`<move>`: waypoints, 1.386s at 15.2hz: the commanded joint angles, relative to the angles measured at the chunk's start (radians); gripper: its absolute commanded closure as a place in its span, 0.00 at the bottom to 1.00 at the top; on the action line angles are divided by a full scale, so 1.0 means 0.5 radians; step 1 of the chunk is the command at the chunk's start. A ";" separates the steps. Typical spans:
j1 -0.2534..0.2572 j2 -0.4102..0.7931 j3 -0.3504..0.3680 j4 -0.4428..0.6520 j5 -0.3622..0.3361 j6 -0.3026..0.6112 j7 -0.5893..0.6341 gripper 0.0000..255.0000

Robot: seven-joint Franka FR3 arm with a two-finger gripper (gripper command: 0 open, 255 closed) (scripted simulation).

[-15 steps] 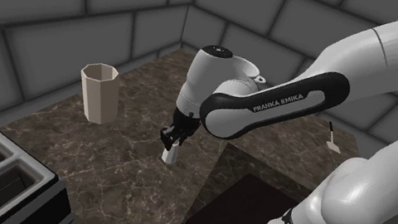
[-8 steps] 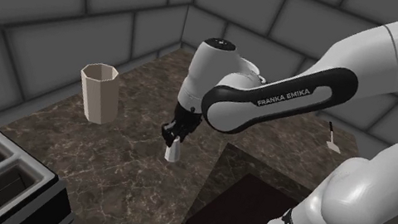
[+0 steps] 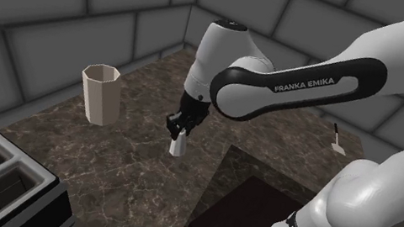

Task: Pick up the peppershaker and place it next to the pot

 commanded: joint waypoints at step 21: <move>-0.002 -0.193 -0.077 0.431 0.020 -0.619 -0.030 1.00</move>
